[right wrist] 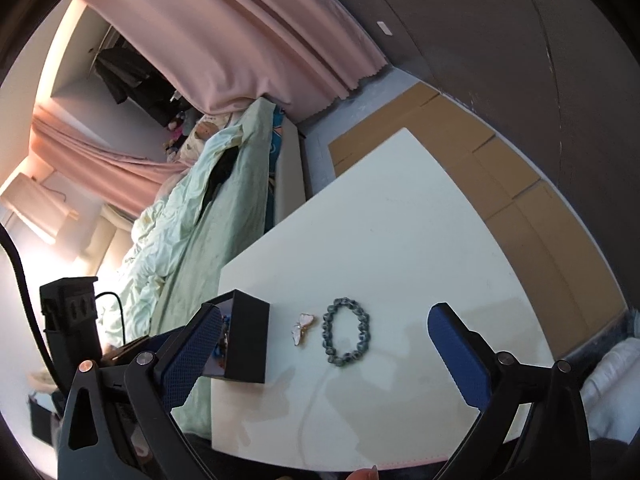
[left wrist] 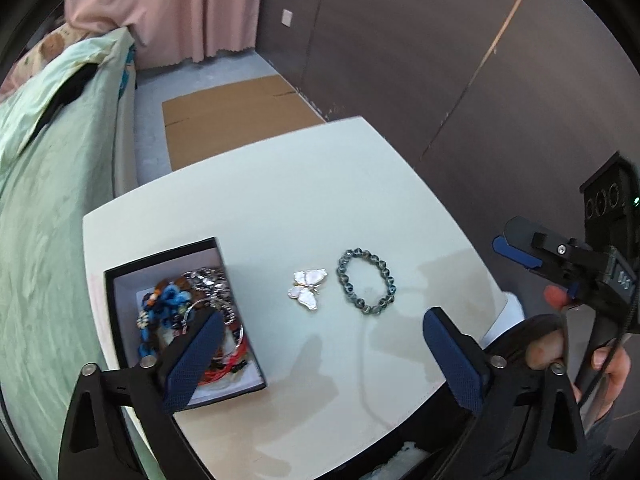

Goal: Organize jewelry
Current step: 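Move left gripper to the white butterfly brooch and grasp it, then carry the butterfly into the box with left gripper while right gripper grasps the grey bead bracelet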

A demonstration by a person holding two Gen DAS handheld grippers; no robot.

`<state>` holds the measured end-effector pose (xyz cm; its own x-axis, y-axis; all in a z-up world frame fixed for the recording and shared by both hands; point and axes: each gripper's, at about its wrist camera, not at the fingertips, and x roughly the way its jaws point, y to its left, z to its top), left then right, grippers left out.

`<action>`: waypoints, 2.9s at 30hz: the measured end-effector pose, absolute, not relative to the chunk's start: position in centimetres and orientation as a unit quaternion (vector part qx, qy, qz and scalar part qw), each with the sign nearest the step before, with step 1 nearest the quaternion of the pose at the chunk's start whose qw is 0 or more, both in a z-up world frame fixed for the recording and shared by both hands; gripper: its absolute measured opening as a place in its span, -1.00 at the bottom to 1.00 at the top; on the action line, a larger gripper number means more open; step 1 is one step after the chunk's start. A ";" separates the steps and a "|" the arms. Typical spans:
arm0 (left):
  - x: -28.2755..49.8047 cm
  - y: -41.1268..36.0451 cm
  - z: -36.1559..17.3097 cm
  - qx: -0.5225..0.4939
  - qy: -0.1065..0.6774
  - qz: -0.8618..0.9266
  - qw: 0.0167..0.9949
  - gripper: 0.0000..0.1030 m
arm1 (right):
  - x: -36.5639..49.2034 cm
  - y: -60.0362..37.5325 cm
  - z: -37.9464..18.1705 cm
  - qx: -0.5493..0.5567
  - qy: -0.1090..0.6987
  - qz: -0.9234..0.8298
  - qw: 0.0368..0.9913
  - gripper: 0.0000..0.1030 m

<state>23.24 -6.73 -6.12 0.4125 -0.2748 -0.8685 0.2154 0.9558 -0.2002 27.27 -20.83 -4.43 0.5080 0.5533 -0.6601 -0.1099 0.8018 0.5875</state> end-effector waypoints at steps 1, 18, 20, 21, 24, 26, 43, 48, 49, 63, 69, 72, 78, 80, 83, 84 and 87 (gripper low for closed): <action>23.5 -7.1 -6.4 -0.023 0.528 -0.144 0.837 0.69 | 27.3 -21.0 -4.5 0.243 0.457 0.195 0.833 1.00; 28.0 -10.6 -11.6 0.061 0.597 -0.111 0.792 -0.11 | 27.8 -24.2 -6.4 0.280 0.488 0.147 0.813 0.99; 28.2 -11.0 -12.1 0.077 0.599 -0.109 0.789 -0.11 | 27.9 -24.2 -6.3 0.275 0.487 0.140 0.817 0.99; 28.3 -11.1 -12.4 0.083 0.601 -0.107 0.787 -0.11 | 27.9 -24.3 -6.3 0.275 0.487 0.139 0.817 0.99; 28.5 -11.4 -13.3 0.097 0.608 -0.106 0.781 -0.11 | 28.1 -24.1 -6.4 0.277 0.488 0.141 0.815 0.99; 28.6 -11.4 -13.8 0.104 0.610 -0.106 0.778 -0.11 | 28.1 -23.9 -6.5 0.268 0.491 0.139 0.817 0.99; 28.9 -10.8 -13.9 0.099 0.600 -0.126 0.784 -0.76 | 28.5 -19.8 -7.3 0.209 0.521 0.161 0.812 0.71; 28.2 -11.1 -12.8 0.093 0.592 -0.127 0.791 -0.76 | 28.7 -19.3 -7.8 0.203 0.528 0.158 0.809 0.67; 28.1 -11.0 -12.7 0.092 0.591 -0.127 0.792 -0.76 | 28.8 -19.4 -8.1 0.206 0.532 0.159 0.806 0.64; 27.0 -8.7 -8.5 0.053 0.557 -0.134 0.818 -0.76 | 29.6 -18.4 -10.1 0.207 0.559 0.166 0.785 0.30; 26.4 -7.0 -6.4 0.043 0.540 -0.130 0.831 -0.76 | 30.4 -16.7 -10.5 0.148 0.568 0.145 0.796 0.13; 25.9 -5.8 -5.4 0.035 0.531 -0.129 0.837 -0.76 | 30.7 -15.8 -10.8 0.112 0.573 0.131 0.801 -0.05; 24.8 -4.1 -4.4 0.030 0.518 -0.123 0.846 -0.76 | 30.6 -12.9 -10.4 -0.002 0.559 0.095 0.823 -0.09; 24.3 -3.2 -4.0 0.025 0.513 -0.120 0.850 -0.76 | 30.3 -11.6 -10.6 -0.051 0.554 0.080 0.827 -0.09; 23.8 -1.9 -3.6 0.018 0.507 -0.115 0.854 -0.76 | 29.6 -9.9 -10.6 -0.106 0.540 0.071 0.832 -0.26; 23.6 -1.4 -3.6 0.016 0.507 -0.113 0.855 -0.76 | 29.5 -9.5 -10.6 -0.106 0.539 0.083 0.831 -0.57; 23.2 -0.5 -3.9 0.012 0.510 -0.104 0.854 -0.76 | 29.3 -9.3 -10.3 -0.112 0.537 0.081 0.832 -0.82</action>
<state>23.24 -0.47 -3.92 0.4585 -0.1657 -0.8731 0.1911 0.9779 -0.0853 29.27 -9.26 -10.31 0.4093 0.0137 -0.9123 -0.2551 0.9617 -0.1000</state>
